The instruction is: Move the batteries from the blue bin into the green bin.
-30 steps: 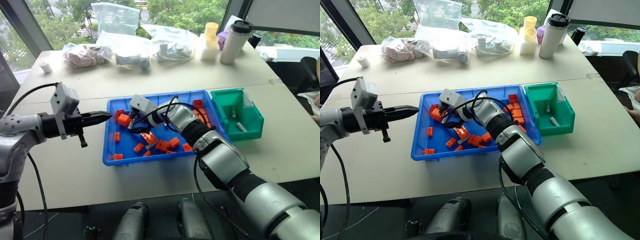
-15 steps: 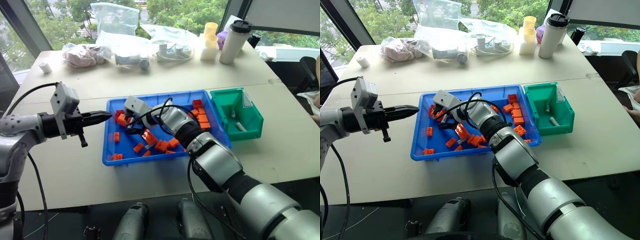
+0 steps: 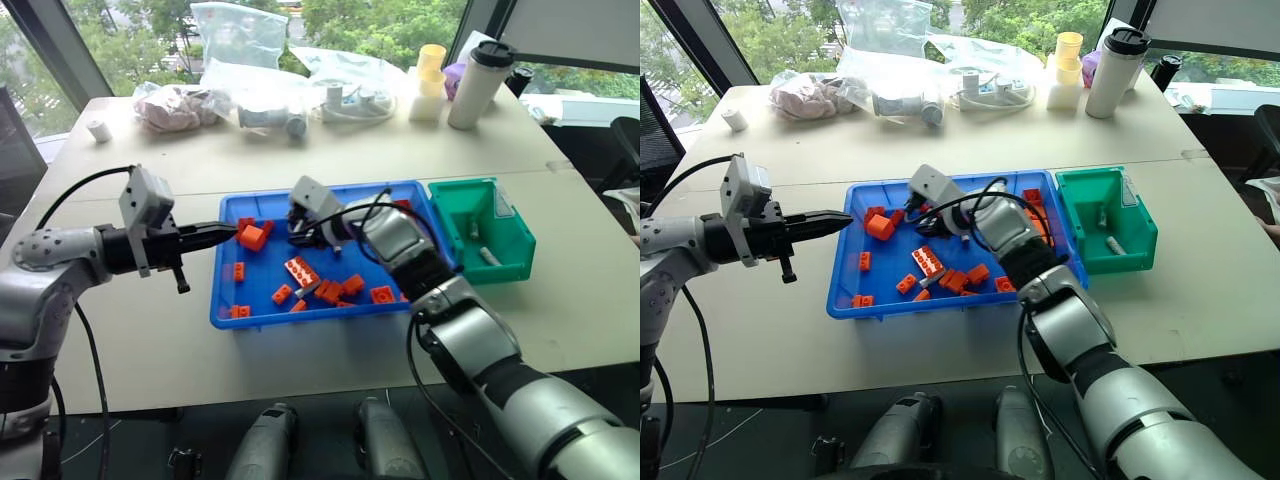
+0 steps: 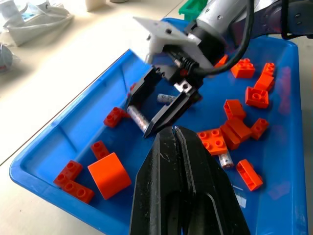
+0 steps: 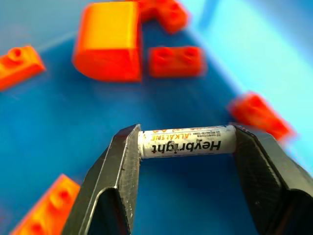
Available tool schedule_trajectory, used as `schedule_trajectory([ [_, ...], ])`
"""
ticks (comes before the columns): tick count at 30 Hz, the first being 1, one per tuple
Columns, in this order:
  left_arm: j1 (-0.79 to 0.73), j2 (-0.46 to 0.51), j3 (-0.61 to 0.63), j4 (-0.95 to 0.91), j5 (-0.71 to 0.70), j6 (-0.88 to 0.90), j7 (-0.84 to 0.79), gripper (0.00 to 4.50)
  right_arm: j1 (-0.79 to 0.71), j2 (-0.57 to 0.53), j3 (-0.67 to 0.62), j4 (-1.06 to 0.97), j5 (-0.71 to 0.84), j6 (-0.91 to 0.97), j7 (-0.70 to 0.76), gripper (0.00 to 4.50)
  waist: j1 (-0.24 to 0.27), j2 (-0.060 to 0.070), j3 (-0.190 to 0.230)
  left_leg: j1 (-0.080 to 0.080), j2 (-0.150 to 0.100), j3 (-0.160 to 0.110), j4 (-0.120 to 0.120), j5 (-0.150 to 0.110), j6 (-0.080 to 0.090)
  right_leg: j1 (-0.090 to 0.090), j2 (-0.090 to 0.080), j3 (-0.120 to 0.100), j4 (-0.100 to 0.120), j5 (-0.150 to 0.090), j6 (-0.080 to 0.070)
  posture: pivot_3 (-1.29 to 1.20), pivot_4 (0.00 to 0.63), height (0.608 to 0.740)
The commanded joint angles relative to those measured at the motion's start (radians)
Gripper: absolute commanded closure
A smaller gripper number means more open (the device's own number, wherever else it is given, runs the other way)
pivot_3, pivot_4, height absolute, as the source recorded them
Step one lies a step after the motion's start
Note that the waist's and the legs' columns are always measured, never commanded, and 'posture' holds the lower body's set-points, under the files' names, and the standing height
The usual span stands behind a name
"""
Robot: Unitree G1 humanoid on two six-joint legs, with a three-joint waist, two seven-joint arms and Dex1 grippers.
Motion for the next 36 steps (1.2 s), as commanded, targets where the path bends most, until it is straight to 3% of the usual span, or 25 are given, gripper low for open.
schedule_trajectory([
  [1,-0.019,-0.027,-0.040,-0.022,-0.001,-0.015,-0.008,4.50,0.070,-0.160,-0.159,-0.490,0.057,0.331,0.015,2.32,0.008,0.000,0.000,0.000,0.000,0.001,-0.001,0.000,0.000,0.000,0.000,0.000,0.000,0.000,0.000,0.00,0.150,0.740],
  [4,-0.047,-0.056,-0.075,-0.001,0.008,-0.022,-0.015,4.50,0.112,-0.273,-0.246,-0.658,0.085,0.507,-0.016,2.32,0.008,0.000,0.000,0.000,0.001,0.002,0.000,-0.001,0.003,0.000,0.000,0.000,0.001,0.000,0.000,0.00,0.150,0.740],
  [9,-0.119,-0.105,-0.144,0.066,0.033,-0.051,-0.053,4.50,0.199,-0.434,-0.367,-0.750,0.108,0.625,-0.067,2.32,0.013,0.000,0.000,0.003,0.003,0.003,-0.001,-0.003,0.005,0.001,0.001,0.001,0.002,0.001,-0.002,0.00,0.150,0.740],
  [14,-0.177,-0.136,-0.182,0.128,0.060,-0.079,-0.085,4.50,0.314,-0.490,-0.400,-0.762,0.136,0.609,-0.115,2.32,0.014,0.000,0.000,0.003,0.003,0.006,0.000,-0.003,0.005,0.002,0.001,0.002,0.001,0.001,-0.002,0.00,0.150,0.740],
  [24,-0.181,-0.144,-0.185,0.137,0.071,-0.084,-0.097,4.50,0.354,-0.540,-0.463,-0.694,0.184,0.562,-0.181,2.32,0.018,0.000,0.000,0.003,0.003,0.007,0.000,-0.002,0.005,0.002,0.001,0.003,0.001,0.001,-0.002,0.00,0.150,0.740],
  [25,-0.180,-0.144,-0.184,0.135,0.071,-0.084,-0.096,4.50,0.353,-0.548,-0.468,-0.685,0.191,0.557,-0.182,1.25,0.017,0.000,0.000,0.003,0.003,0.007,0.000,-0.002,0.005,0.002,0.001,0.003,0.001,0.001,-0.002,0.00,0.150,0.740],
  [26,-0.178,-0.144,-0.183,0.135,0.072,-0.085,-0.094,4.50,0.353,-0.558,-0.470,-0.679,0.197,0.552,-0.182,0.97,0.017,0.000,0.000,0.003,0.003,0.007,0.000,-0.002,0.005,0.002,0.001,0.003,0.001,0.001,-0.002,0.00,0.150,0.740],
  [28,-0.175,-0.145,-0.182,0.133,0.072,-0.086,-0.092,4.50,0.349,-0.573,-0.475,-0.665,0.209,0.541,-0.183,0.01,0.016,0.000,0.000,0.003,0.003,0.007,0.000,-0.002,0.005,0.002,0.001,0.003,0.001,0.001,-0.002,0.00,0.150,0.740],
  [36,-0.166,-0.141,-0.174,0.129,0.072,-0.089,-0.087,4.50,0.242,-0.535,-0.417,-0.730,0.338,0.499,-0.135,0.01,0.010,0.000,0.000,0.003,0.004,0.007,0.000,-0.002,0.005,0.001,0.001,0.003,0.001,0.001,-0.002,0.00,0.150,0.740],
])
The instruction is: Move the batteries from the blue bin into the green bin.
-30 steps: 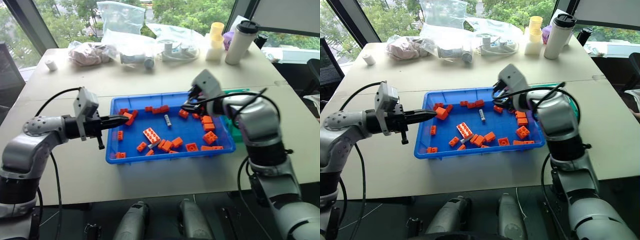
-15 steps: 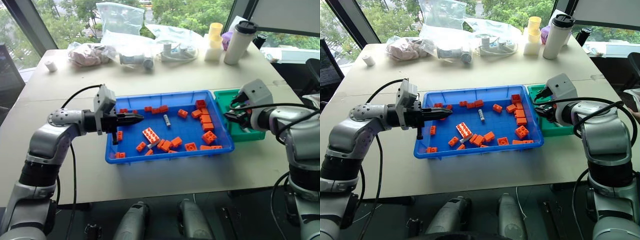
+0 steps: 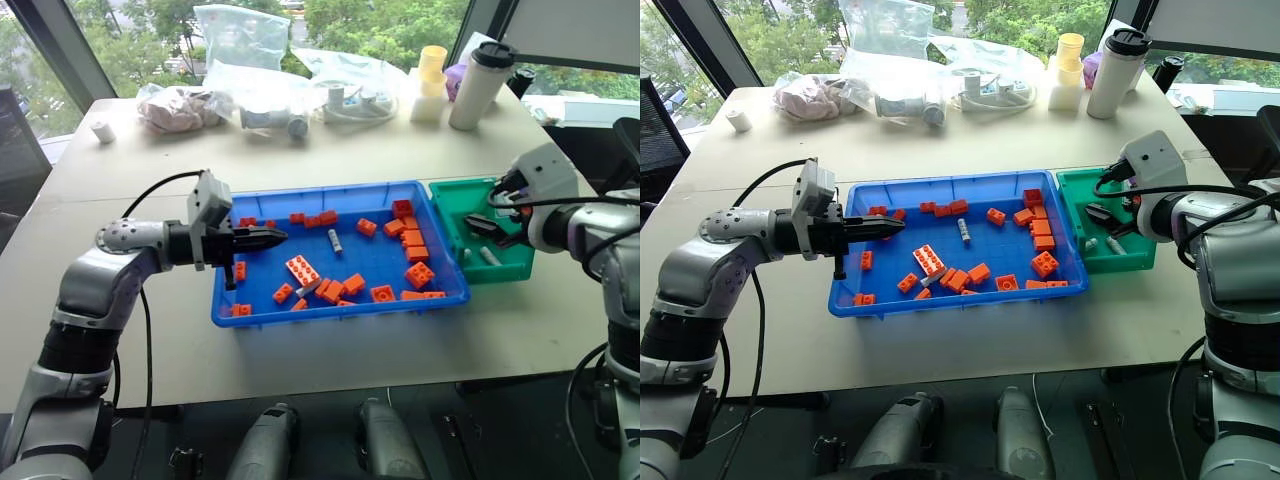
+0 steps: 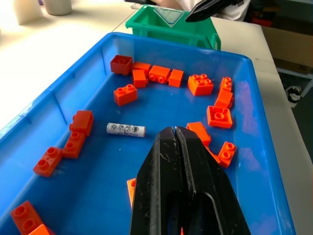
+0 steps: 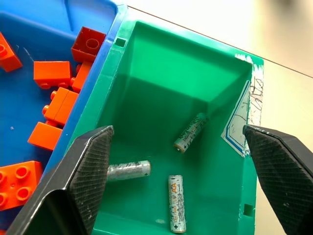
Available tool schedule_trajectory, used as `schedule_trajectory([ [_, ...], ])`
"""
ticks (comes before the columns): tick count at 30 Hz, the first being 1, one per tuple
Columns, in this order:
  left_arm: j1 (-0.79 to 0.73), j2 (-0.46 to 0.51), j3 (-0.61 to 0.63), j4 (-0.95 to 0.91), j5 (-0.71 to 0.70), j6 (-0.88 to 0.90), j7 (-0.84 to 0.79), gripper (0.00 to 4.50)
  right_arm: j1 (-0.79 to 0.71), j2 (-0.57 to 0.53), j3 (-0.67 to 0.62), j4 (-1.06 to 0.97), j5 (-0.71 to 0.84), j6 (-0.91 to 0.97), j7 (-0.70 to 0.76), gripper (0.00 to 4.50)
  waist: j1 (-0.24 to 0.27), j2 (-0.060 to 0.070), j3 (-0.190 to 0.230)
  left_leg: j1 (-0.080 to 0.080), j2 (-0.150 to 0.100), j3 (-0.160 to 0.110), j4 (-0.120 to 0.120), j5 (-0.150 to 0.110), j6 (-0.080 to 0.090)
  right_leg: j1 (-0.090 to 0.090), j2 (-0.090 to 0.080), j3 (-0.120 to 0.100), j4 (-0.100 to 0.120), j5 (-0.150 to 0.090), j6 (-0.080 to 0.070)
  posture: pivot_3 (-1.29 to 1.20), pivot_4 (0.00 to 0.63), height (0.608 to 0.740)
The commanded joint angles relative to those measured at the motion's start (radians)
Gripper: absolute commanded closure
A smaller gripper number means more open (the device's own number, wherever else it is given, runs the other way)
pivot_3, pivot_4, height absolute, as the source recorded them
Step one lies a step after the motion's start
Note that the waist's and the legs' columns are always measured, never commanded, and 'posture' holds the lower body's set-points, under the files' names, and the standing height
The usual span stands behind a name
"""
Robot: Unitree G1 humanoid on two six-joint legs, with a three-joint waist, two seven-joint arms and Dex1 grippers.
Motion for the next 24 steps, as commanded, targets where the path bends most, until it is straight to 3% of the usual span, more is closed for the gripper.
schedule_trajectory([
  [1,0.002,0.007,0.027,-0.023,0.003,-0.019,0.000,4.50,-0.084,0.034,0.030,-0.094,0.091,-0.024,0.042,0.01,-0.001,0.000,0.000,0.000,0.000,0.000,0.000,0.000,0.000,0.000,0.000,0.000,0.000,0.000,0.000,0.00,0.150,0.740],
  [9,-0.016,0.028,0.042,0.003,0.020,-0.034,-0.004,4.50,-0.173,0.191,0.307,-0.035,0.184,-0.075,0.091,0.01,0.004,0.000,0.000,0.000,0.000,0.000,0.001,0.000,-0.001,0.000,0.000,0.000,0.000,0.000,0.000,0.00,0.150,0.740],
  [15,-0.005,0.064,0.084,0.011,0.023,-0.034,0.006,4.50,-0.218,0.396,0.453,0.116,0.154,-0.101,0.004,0.01,-0.001,-0.001,0.000,0.000,0.000,-0.001,0.000,0.002,-0.003,-0.001,0.000,0.000,0.000,0.000,0.000,0.00,0.150,0.740],
  [24,0.024,0.094,0.121,-0.013,0.012,-0.022,0.025,4.50,-0.240,0.562,0.542,0.348,0.092,-0.191,-0.059,0.01,-0.002,-0.001,0.000,0.000,-0.001,-0.001,0.000,0.002,-0.004,-0.001,0.001,0.000,0.000,0.000,0.000,0.00,0.150,0.740],
])
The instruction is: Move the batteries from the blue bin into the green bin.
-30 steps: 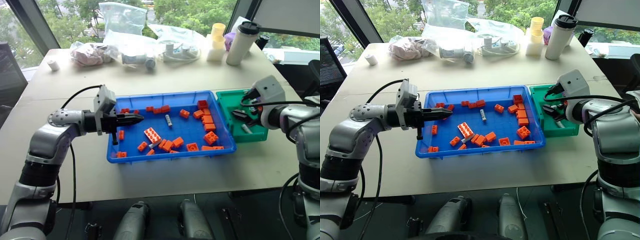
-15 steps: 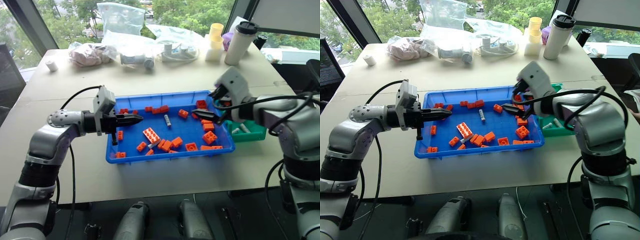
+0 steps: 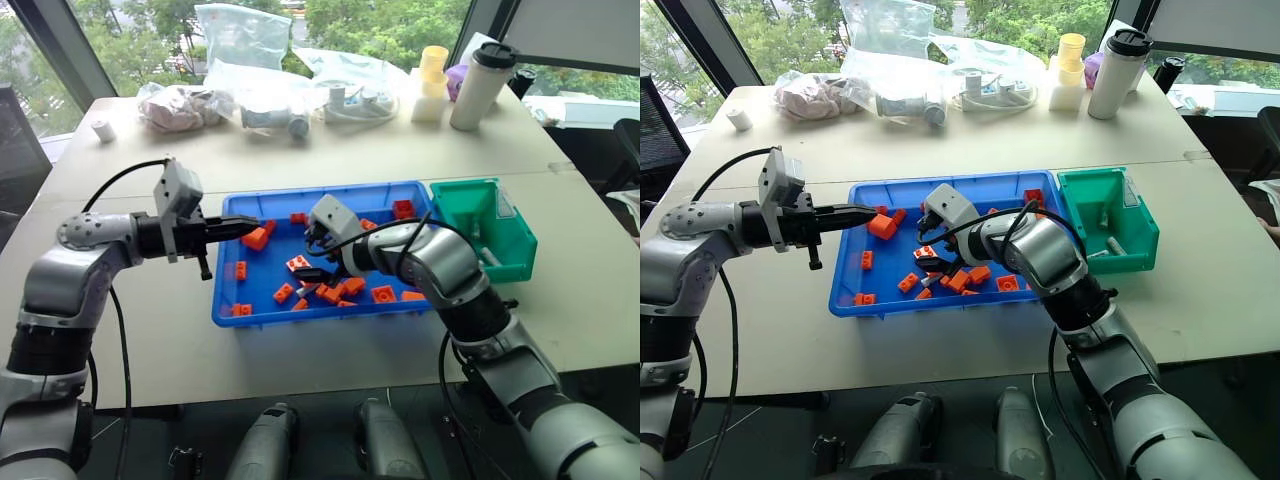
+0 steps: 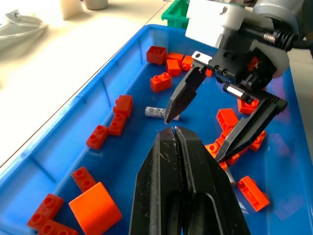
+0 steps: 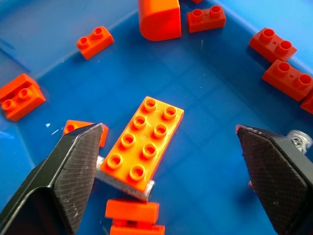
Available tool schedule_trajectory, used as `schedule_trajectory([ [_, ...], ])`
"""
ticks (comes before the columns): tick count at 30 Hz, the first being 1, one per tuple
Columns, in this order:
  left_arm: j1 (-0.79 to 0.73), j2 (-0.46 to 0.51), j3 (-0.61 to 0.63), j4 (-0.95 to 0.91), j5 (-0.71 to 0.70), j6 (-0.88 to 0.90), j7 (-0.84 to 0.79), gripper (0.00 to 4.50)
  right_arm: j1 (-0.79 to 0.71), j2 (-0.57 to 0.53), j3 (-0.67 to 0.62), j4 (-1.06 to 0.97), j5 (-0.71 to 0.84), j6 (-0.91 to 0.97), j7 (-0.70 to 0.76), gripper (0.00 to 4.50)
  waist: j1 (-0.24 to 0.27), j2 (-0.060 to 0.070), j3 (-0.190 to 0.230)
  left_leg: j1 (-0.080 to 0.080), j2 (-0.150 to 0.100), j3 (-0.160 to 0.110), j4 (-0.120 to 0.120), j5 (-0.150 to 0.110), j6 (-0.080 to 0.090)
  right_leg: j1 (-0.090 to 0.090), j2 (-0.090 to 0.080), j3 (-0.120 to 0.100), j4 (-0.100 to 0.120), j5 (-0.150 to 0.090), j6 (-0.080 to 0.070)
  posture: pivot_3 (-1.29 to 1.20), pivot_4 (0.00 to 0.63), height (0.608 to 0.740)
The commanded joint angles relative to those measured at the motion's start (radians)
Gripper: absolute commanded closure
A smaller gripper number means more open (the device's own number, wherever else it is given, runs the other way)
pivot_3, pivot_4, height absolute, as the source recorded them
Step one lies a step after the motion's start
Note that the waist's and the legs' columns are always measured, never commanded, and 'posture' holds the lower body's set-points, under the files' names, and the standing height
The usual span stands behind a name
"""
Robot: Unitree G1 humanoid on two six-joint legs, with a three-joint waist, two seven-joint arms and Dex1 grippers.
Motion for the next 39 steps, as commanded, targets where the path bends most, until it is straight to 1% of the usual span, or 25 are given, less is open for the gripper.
schedule_trajectory([
  [1,0.011,0.012,0.035,-0.039,-0.009,-0.003,0.006,4.50,-0.038,0.027,0.012,0.010,-0.020,-0.027,-0.013,0.01,0.000,0.000,0.000,0.000,0.000,0.000,0.000,0.000,0.000,0.000,0.000,0.000,0.000,0.000,0.000,0.00,0.150,0.740],
  [9,0.022,0.006,0.034,-0.058,-0.015,0.005,0.019,4.50,-0.050,0.009,0.094,0.000,-0.076,-0.033,-0.011,0.01,-0.002,0.000,0.000,0.000,0.000,0.000,0.000,0.000,0.000,0.000,0.000,0.000,0.000,0.000,0.000,0.00,0.150,0.740],
  [12,0.025,0.002,0.030,-0.059,-0.014,0.002,0.022,4.50,-0.048,-0.015,0.135,-0.032,-0.097,-0.030,-0.001,0.87,-0.002,0.000,0.000,0.000,0.000,0.000,0.000,0.000,0.000,0.000,0.000,0.000,0.000,0.000,0.000,0.00,0.150,0.740],
  [13,0.025,0.000,0.028,-0.060,-0.014,0.002,0.023,4.50,-0.049,-0.024,0.146,-0.042,-0.103,-0.032,0.004,1.33,-0.001,0.000,0.000,0.000,0.000,0.000,0.000,0.000,0.000,0.000,0.000,0.000,0.000,0.000,0.000,0.00,0.150,0.740],
  [14,0.023,-0.001,0.028,-0.059,-0.013,0.001,0.024,4.50,-0.050,-0.030,0.156,-0.049,-0.107,-0.034,0.010,1.93,-0.001,0.000,0.000,0.000,0.000,0.000,0.000,0.000,0.000,0.000,0.000,0.000,0.000,0.000,0.000,0.00,0.150,0.740],
  [15,0.022,-0.003,0.027,-0.058,-0.013,0.001,0.025,4.50,-0.050,-0.035,0.164,-0.053,-0.112,-0.036,0.014,2.36,-0.002,0.000,0.000,0.000,0.000,0.000,0.000,0.000,0.000,0.000,0.000,0.000,0.000,0.000,0.000,0.00,0.150,0.740],
  [16,0.021,-0.004,0.026,-0.058,-0.012,0.000,0.026,4.50,-0.053,-0.041,0.174,-0.056,-0.122,-0.043,0.016,2.95,-0.002,0.000,0.000,0.000,0.000,0.000,0.000,0.000,0.000,0.000,0.000,0.000,0.000,0.000,0.000,0.00,0.150,0.740],
  [17,0.020,-0.005,0.025,-0.058,-0.012,0.000,0.027,4.50,-0.056,-0.044,0.179,-0.057,-0.129,-0.049,0.016,3.40,-0.002,0.000,0.000,0.000,0.000,0.000,0.000,0.000,0.000,0.000,0.000,0.000,0.000,0.000,0.000,0.00,0.150,0.740],
  [21,0.018,-0.005,0.028,-0.055,-0.012,-0.001,0.027,4.50,-0.087,-0.002,0.114,-0.036,-0.121,-0.072,0.004,3.41,-0.003,0.000,0.000,0.000,0.000,0.000,0.000,0.000,0.000,-0.001,0.000,0.000,0.000,0.000,0.000,0.00,0.150,0.740],
  [25,0.006,-0.001,0.037,-0.043,-0.013,-0.002,0.026,4.50,-0.131,0.061,0.067,0.015,-0.096,-0.160,0.037,3.41,-0.004,0.000,0.000,0.000,0.000,0.000,-0.001,0.000,0.000,-0.001,0.001,0.000,0.000,0.000,0.000,0.00,0.150,0.740],
  [30,-0.002,-0.002,0.041,-0.046,-0.017,0.002,0.033,4.50,-0.159,0.121,0.111,0.133,-0.109,-0.239,0.097,3.41,-0.006,0.000,0.000,0.000,0.000,0.000,0.000,0.000,0.000,-0.001,0.001,0.000,0.000,0.000,0.000,0.00,0.150,0.740],
  [36,0.016,0.006,0.055,-0.063,-0.022,0.005,0.041,4.50,-0.154,0.130,0.194,0.164,-0.148,-0.291,0.166,3.41,-0.011,0.000,0.000,0.000,0.000,0.000,0.000,0.000,0.000,-0.001,0.000,0.000,0.001,0.000,0.000,0.00,0.150,0.740],
  [37,0.019,0.007,0.057,-0.067,-0.023,0.006,0.043,4.50,-0.151,0.135,0.193,0.168,-0.150,-0.300,0.169,2.91,-0.015,0.000,0.000,0.000,0.000,-0.001,0.000,0.000,0.000,-0.001,0.001,0.000,0.001,0.000,0.000,0.00,0.150,0.740],
  [38,0.022,0.008,0.059,-0.069,-0.023,0.006,0.045,4.50,-0.149,0.139,0.189,0.171,-0.151,-0.306,0.172,2.31,-0.018,0.000,0.000,0.000,0.000,-0.001,0.000,0.000,0.000,-0.001,0.000,0.000,0.001,0.000,0.000,0.00,0.150,0.740],
  [39,0.024,0.007,0.060,-0.071,-0.024,0.008,0.047,4.50,-0.150,0.141,0.186,0.170,-0.151,-0.307,0.176,1.91,-0.021,0.000,0.000,0.000,0.000,-0.001,0.000,0.000,0.000,-0.001,0.001,0.000,0.001,0.000,0.000,0.00,0.150,0.740],
])
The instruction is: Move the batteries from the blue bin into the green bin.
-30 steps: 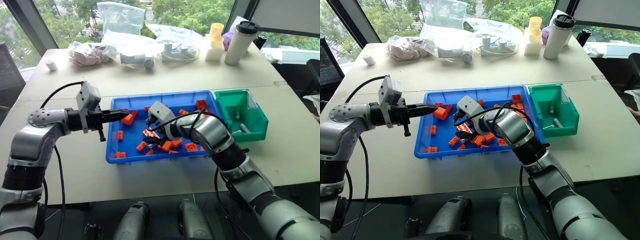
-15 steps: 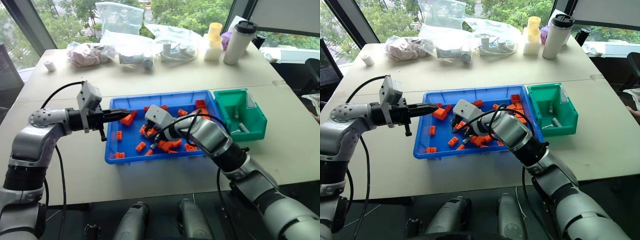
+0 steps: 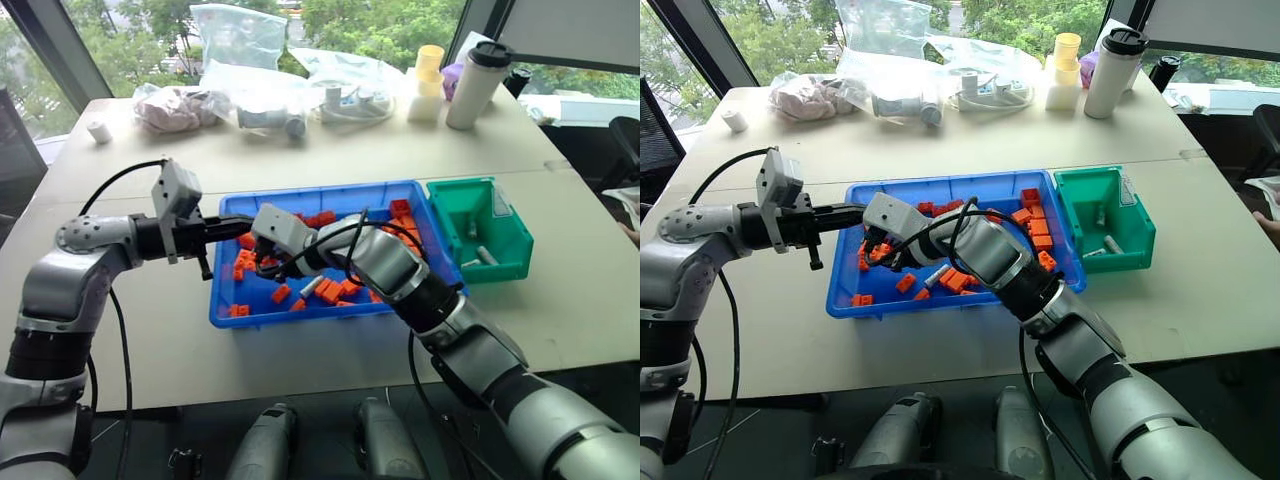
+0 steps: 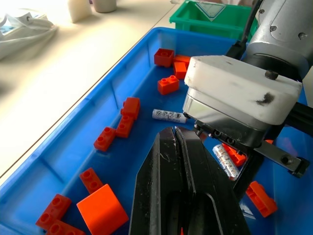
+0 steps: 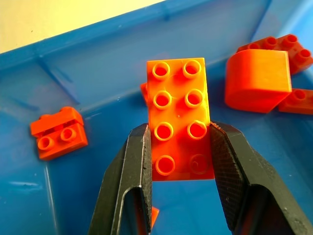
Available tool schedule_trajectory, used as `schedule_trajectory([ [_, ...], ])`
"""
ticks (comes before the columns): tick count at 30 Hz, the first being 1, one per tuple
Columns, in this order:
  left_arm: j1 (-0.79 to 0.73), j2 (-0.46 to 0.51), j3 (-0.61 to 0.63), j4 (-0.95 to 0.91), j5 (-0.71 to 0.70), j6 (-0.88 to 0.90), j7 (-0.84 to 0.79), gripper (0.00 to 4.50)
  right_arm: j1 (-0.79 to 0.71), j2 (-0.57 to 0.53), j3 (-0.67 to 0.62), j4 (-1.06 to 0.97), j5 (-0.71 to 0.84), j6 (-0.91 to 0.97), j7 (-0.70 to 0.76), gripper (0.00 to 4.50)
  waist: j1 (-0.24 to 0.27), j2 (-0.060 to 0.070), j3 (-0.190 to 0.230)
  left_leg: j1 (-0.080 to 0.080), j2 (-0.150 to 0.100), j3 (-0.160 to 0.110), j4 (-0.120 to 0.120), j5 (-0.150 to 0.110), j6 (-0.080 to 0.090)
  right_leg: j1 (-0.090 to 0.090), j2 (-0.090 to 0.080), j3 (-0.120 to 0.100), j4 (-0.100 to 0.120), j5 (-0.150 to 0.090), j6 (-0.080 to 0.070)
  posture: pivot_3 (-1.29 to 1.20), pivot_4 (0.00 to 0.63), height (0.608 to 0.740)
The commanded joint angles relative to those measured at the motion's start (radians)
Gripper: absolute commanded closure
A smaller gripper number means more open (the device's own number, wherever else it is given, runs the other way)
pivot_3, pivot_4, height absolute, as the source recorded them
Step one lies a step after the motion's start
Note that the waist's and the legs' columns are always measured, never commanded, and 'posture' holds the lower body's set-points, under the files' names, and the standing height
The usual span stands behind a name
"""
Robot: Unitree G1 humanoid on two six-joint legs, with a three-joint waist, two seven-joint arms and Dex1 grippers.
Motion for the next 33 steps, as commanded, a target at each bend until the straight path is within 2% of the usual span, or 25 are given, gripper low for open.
schedule_trajectory([
  [1,0.001,0.013,0.039,-0.041,-0.018,0.001,0.008,4.50,-0.016,0.016,-0.015,-0.019,-0.007,-0.029,0.019,1.34,-0.005,0.000,0.000,0.000,0.000,0.000,0.000,0.000,0.000,0.000,0.000,0.000,0.000,0.000,0.000,0.00,0.150,0.740],
  [3,0.005,0.012,0.040,-0.048,-0.020,0.003,0.011,4.50,-0.027,0.007,-0.028,-0.028,-0.009,-0.024,0.027,0.34,-0.008,0.000,0.000,0.000,0.000,0.000,0.000,0.000,0.000,0.000,0.000,0.000,0.000,0.000,0.000,0.00,0.150,0.740],
  [4,0.007,0.011,0.039,-0.051,-0.021,0.003,0.013,4.50,-0.035,-0.010,-0.043,-0.036,-0.008,-0.020,0.033,0.05,-0.008,0.000,0.000,0.000,0.000,0.000,0.000,0.000,0.000,0.000,0.000,0.000,0.000,0.000,0.000,0.00,0.150,0.740],
  [9,0.002,0.005,0.031,-0.050,-0.023,0.002,0.016,4.50,-0.025,-0.173,-0.094,-0.153,0.008,-0.001,0.110,0.05,0.001,0.000,0.000,0.000,-0.001,0.000,0.000,0.000,0.000,0.000,-0.001,-0.001,0.000,0.000,0.000,0.00,0.150,0.740],
  [13,-0.013,-0.007,0.014,-0.032,-0.017,-0.009,0.009,4.50,0.046,-0.387,-0.058,-0.317,0.015,-0.058,0.261,0.05,0.001,0.000,0.000,0.000,-0.001,0.000,0.000,-0.001,0.002,0.000,-0.001,-0.001,-0.001,0.000,0.000,0.00,0.150,0.740],
  [15,-0.023,-0.016,0.005,-0.021,-0.013,-0.014,0.007,4.50,0.065,-0.428,-0.051,-0.334,0.010,-0.082,0.289,0.05,-0.003,0.000,0.000,0.000,0.000,0.000,0.000,-0.002,0.003,0.001,-0.001,-0.001,-0.001,0.000,0.000,0.00,0.150,0.740],
  [21,-0.040,-0.034,-0.007,-0.005,0.000,-0.021,0.000,4.50,0.080,-0.433,-0.023,-0.307,-0.026,-0.124,0.314,0.05,-0.008,0.000,0.000,0.000,0.001,0.001,0.000,-0.002,0.003,0.000,0.000,0.000,0.000,0.000,0.000,0.00,0.150,0.740],
  [33,-0.009,-0.022,0.011,-0.042,-0.010,-0.002,0.009,4.50,0.065,-0.341,0.060,-0.148,-0.148,-0.271,0.322,0.05,-0.004,0.000,0.000,0.000,0.000,0.001,0.000,0.000,0.000,0.000,0.000,0.000,0.000,0.000,0.000,0.00,0.150,0.740],
])
